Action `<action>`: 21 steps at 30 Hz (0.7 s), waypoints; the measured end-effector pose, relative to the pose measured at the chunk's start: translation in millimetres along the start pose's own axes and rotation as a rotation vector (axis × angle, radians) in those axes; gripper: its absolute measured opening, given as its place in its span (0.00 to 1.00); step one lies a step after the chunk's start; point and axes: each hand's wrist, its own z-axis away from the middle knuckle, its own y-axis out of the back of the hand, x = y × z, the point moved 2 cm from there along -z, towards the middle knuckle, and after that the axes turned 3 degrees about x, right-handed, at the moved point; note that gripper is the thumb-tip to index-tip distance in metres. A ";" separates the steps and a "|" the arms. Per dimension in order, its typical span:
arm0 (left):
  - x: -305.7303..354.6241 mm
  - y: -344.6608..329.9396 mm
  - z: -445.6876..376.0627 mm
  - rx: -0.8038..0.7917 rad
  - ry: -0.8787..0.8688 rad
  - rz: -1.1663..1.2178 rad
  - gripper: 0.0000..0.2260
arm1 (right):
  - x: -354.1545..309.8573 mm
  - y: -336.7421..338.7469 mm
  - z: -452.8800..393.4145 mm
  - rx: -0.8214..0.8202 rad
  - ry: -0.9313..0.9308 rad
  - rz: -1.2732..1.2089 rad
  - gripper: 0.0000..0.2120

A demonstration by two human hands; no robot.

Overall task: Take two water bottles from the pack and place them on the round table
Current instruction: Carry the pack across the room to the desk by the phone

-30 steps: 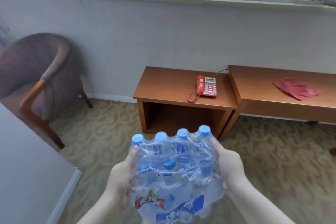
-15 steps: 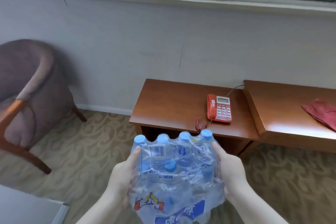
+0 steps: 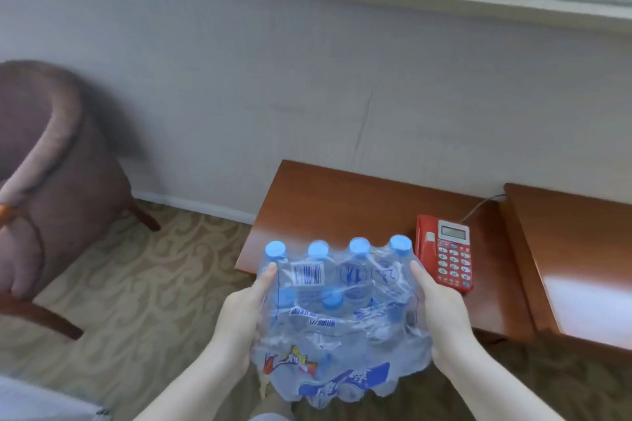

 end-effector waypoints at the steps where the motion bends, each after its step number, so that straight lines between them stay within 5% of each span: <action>1: 8.2 -1.5 -14.9 0.003 0.011 -0.009 0.22 | -4.3 -9.4 -10.4 -0.005 -0.006 0.008 0.16; 9: 83.9 -1.2 -139.7 -0.092 0.043 -0.135 0.19 | -25.3 -83.9 -84.1 0.092 -0.123 0.055 0.18; 21: 180.5 -50.6 -303.2 -0.199 -0.008 -0.484 0.35 | -62.0 -155.6 -215.2 0.155 -0.097 0.271 0.20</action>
